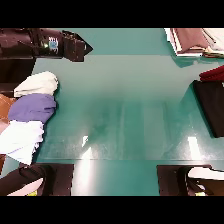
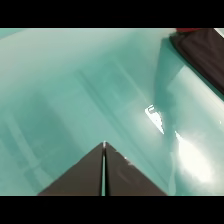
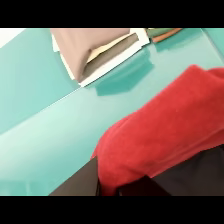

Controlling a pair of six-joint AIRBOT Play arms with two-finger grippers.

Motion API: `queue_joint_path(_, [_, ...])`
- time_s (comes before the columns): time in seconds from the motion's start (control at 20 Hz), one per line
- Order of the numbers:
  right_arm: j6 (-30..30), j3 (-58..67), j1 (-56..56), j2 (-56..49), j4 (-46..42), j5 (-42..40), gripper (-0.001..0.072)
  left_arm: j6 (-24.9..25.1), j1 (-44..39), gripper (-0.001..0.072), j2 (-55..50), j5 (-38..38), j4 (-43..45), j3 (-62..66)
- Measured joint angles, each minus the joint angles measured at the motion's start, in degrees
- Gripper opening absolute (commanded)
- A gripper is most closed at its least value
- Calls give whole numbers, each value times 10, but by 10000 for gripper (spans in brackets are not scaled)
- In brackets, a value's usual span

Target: Fold the shirts.

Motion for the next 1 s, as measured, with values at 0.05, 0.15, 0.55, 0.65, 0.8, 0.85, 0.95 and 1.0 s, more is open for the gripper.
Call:
queue_joint_path(0.05, [0, 8, -5, 1, 0, 18, 19, 0, 0, 26, -1, 0, 0, -2])
queue_joint_path(0.15, [3, 19, -17, 3, 0, 54, 19, 0, 0, 26, -2, 0, 0, -7])
queue_joint_path(0.55, [27, -57, -76, 51, -95, 151, 22, 0, 0, 26, -3, -1, 0, -14])
queue_joint_path(0.65, [31, -108, -94, 73, -145, 162, 193, 1, 0, 26, -3, -1, 0, -15])
queue_joint_path(0.8, [32, -179, -128, 102, -200, 175, 627, 3, 0, 26, -3, -1, 0, -15])
queue_joint_path(0.85, [34, -197, -140, 110, -209, 176, 626, 3, 0, 26, -3, -1, 0, -15])
queue_joint_path(0.95, [38, -223, -158, 127, -207, 176, 625, 4, 0, 26, -3, -1, 0, -15])
queue_joint_path(1.0, [39, -231, -161, 136, -194, 174, 625, 4, 0, 26, -3, -1, 0, -15])
